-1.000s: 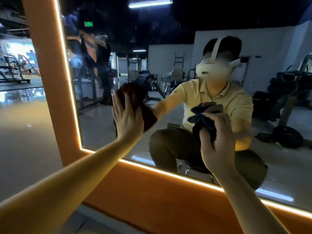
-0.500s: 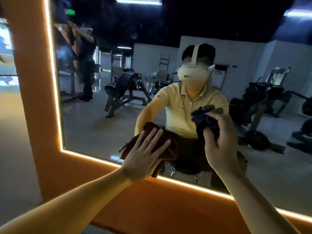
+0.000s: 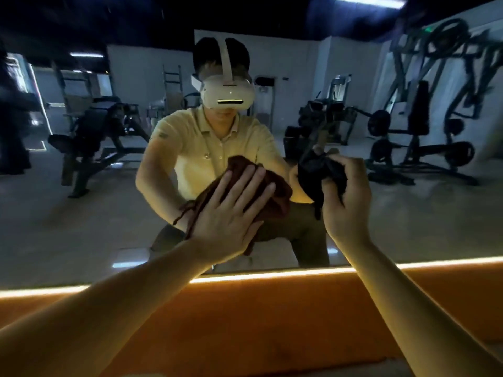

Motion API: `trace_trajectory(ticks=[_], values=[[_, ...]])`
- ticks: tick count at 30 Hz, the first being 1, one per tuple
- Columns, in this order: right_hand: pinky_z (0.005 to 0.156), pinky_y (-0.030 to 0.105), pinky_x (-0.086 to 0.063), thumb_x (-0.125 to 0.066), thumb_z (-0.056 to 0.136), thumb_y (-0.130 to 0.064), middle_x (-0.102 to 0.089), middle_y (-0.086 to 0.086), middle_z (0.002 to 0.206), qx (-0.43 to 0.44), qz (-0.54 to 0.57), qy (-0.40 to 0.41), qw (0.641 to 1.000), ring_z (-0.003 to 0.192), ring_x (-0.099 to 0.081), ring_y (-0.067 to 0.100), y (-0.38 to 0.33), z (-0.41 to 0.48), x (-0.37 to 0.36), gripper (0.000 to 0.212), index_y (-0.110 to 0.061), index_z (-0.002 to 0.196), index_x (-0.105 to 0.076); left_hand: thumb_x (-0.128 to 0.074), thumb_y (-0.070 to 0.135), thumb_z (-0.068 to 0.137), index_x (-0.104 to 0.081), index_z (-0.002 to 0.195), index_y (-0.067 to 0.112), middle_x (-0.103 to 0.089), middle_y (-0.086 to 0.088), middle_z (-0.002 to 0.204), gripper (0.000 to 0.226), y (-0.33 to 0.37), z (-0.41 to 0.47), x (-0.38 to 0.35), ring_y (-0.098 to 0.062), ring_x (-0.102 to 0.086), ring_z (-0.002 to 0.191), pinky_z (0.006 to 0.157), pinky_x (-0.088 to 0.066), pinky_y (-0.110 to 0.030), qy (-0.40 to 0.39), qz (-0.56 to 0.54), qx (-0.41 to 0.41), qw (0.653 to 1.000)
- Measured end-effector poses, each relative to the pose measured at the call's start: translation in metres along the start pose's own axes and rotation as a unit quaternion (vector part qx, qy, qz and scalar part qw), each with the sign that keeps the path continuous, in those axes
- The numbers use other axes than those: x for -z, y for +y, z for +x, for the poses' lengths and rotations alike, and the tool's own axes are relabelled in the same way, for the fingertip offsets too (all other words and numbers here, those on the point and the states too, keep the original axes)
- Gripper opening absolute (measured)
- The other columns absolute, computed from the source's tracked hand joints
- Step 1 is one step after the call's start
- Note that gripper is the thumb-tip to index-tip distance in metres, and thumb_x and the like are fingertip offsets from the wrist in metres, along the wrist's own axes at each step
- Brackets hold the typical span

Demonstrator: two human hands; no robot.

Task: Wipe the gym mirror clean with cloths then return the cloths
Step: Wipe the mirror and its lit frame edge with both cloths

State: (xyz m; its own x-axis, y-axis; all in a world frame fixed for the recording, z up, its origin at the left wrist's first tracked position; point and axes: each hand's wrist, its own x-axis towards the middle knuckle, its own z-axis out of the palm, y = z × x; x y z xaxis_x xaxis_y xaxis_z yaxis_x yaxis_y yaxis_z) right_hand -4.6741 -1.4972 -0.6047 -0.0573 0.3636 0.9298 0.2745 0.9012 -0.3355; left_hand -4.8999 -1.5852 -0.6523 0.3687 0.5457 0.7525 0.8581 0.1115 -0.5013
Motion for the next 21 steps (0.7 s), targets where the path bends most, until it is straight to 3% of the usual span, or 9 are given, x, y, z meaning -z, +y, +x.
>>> trace_trajectory(ticks=[4,7,10,12,15,17,19,21], values=[[0.08,0.027,-0.05,-0.06,0.097,0.004,-0.06,0.016,0.113,-0.004,-0.016,-0.005,1.0,0.099,-0.061,0.025,0.037,-0.009,0.022,0.025,0.002,0.122,-0.061,-0.061,0.046,0.095,-0.007,0.168,0.012,0.004,-0.017,0.175,0.096,0.056,-0.036,-0.037,-0.034,0.003,0.162,0.129,0.013,-0.051,-0.071,0.069,-0.153,0.983],[0.081,0.018,-0.047,-0.06,0.098,0.001,-0.06,0.015,0.114,-0.028,-0.013,0.004,1.0,0.101,-0.058,0.017,0.058,-0.01,0.039,0.026,0.0,0.124,-0.06,-0.08,0.043,0.084,-0.023,0.161,0.012,-0.022,-0.01,0.167,0.1,0.064,-0.039,-0.04,-0.03,-0.008,0.157,0.131,0.009,-0.047,-0.079,0.107,-0.212,0.968],[0.088,0.018,-0.046,-0.058,0.097,0.001,-0.06,0.016,0.117,-0.056,0.011,0.032,0.998,0.107,-0.059,0.02,0.069,0.0,0.052,0.028,0.001,0.125,-0.059,-0.091,0.043,0.07,-0.034,0.149,0.016,-0.037,-0.004,0.16,0.102,0.05,-0.002,-0.03,-0.026,-0.005,0.157,0.13,0.001,-0.044,-0.035,0.115,-0.239,0.963],[0.091,0.028,-0.05,-0.058,0.096,0.002,-0.06,0.016,0.117,-0.065,0.032,0.05,0.996,0.108,-0.06,0.025,0.072,0.009,0.058,0.029,0.003,0.125,-0.059,-0.085,0.047,0.076,-0.031,0.155,0.018,-0.03,-0.009,0.167,0.101,0.035,0.035,-0.014,-0.026,0.0,0.16,0.13,0.004,-0.045,-0.019,0.106,-0.243,0.964],[0.091,0.043,-0.053,-0.059,0.095,0.006,-0.06,0.018,0.114,-0.065,0.045,0.054,0.995,0.107,-0.06,0.029,0.075,0.014,0.061,0.028,0.005,0.123,-0.059,-0.041,0.052,0.104,-0.012,0.168,0.027,0.004,-0.009,0.175,0.075,0.017,0.101,0.013,-0.026,0.008,0.162,0.13,0.009,-0.049,-0.007,0.04,-0.089,0.995],[0.089,0.033,-0.051,-0.059,0.095,0.006,-0.06,0.018,0.114,-0.062,0.046,0.046,0.996,0.105,-0.06,0.027,0.077,0.016,0.063,0.027,0.004,0.123,-0.059,-0.027,0.05,0.109,-0.011,0.169,0.023,0.003,-0.011,0.176,0.068,0.02,0.135,0.02,-0.027,0.006,0.163,0.13,0.008,-0.049,0.031,0.047,-0.006,0.998],[0.086,0.02,-0.046,-0.06,0.096,0.007,-0.061,0.019,0.114,-0.045,0.046,0.043,0.997,0.104,-0.06,0.025,0.08,0.018,0.066,0.027,0.006,0.123,-0.059,-0.027,0.048,0.11,-0.009,0.169,0.016,0.006,-0.014,0.175,0.07,0.039,0.137,0.011,-0.031,0.006,0.162,0.13,0.007,-0.05,0.014,0.042,-0.019,0.999],[0.087,0.023,-0.048,-0.06,0.096,0.006,-0.062,0.021,0.115,-0.033,0.048,0.047,0.997,0.104,-0.061,0.026,0.086,0.024,0.07,0.027,0.007,0.123,-0.059,-0.031,0.047,0.108,-0.001,0.168,0.013,0.014,-0.017,0.174,0.075,0.072,0.109,-0.005,-0.033,0.009,0.162,0.129,0.01,-0.05,-0.045,0.026,-0.069,0.996]])
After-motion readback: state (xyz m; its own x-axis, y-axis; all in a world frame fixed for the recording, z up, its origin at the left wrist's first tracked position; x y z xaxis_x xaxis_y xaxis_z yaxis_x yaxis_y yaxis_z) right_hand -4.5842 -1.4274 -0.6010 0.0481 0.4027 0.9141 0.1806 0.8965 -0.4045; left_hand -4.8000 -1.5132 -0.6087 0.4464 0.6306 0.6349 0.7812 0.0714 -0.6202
